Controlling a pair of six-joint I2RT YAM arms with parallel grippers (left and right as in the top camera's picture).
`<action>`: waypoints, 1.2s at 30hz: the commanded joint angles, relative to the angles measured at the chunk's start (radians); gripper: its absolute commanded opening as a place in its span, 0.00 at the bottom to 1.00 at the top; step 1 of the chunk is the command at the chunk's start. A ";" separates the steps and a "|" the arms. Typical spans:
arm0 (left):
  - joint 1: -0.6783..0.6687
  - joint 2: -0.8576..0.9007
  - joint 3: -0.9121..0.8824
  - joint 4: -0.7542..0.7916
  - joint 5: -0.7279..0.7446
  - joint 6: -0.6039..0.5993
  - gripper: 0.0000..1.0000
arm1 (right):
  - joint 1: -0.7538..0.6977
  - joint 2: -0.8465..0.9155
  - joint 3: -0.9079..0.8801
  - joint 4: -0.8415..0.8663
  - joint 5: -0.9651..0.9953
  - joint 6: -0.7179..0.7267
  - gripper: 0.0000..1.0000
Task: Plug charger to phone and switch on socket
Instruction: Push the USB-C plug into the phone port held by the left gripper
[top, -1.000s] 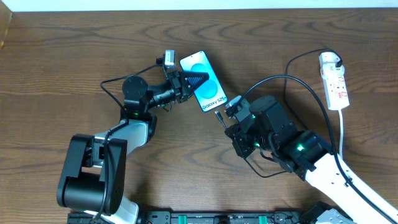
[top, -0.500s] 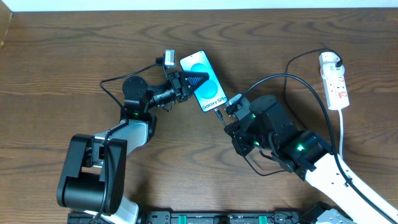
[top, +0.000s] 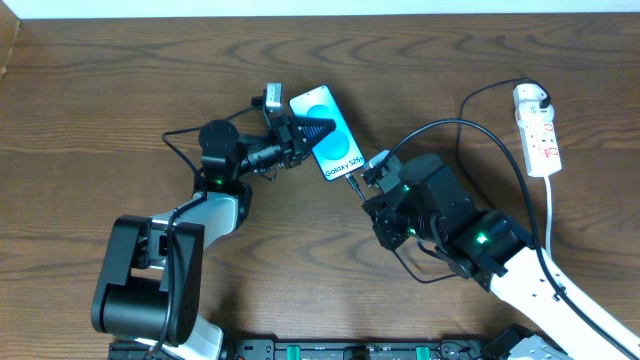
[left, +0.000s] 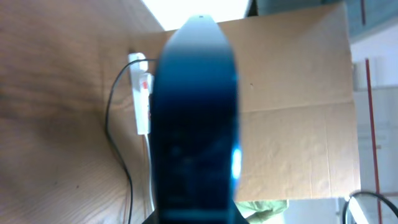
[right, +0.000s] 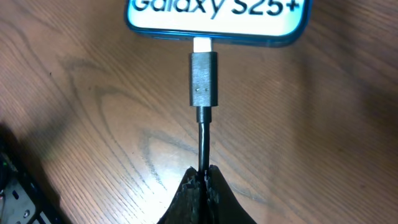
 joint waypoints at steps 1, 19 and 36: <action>0.003 -0.006 0.023 -0.034 0.006 -0.001 0.07 | 0.017 -0.002 0.004 0.008 0.011 0.004 0.01; -0.002 -0.006 0.023 0.060 0.040 0.000 0.07 | 0.025 0.039 0.004 0.121 0.035 0.005 0.01; -0.002 -0.006 0.023 0.074 0.060 0.000 0.07 | 0.025 0.040 0.004 0.174 0.039 0.055 0.13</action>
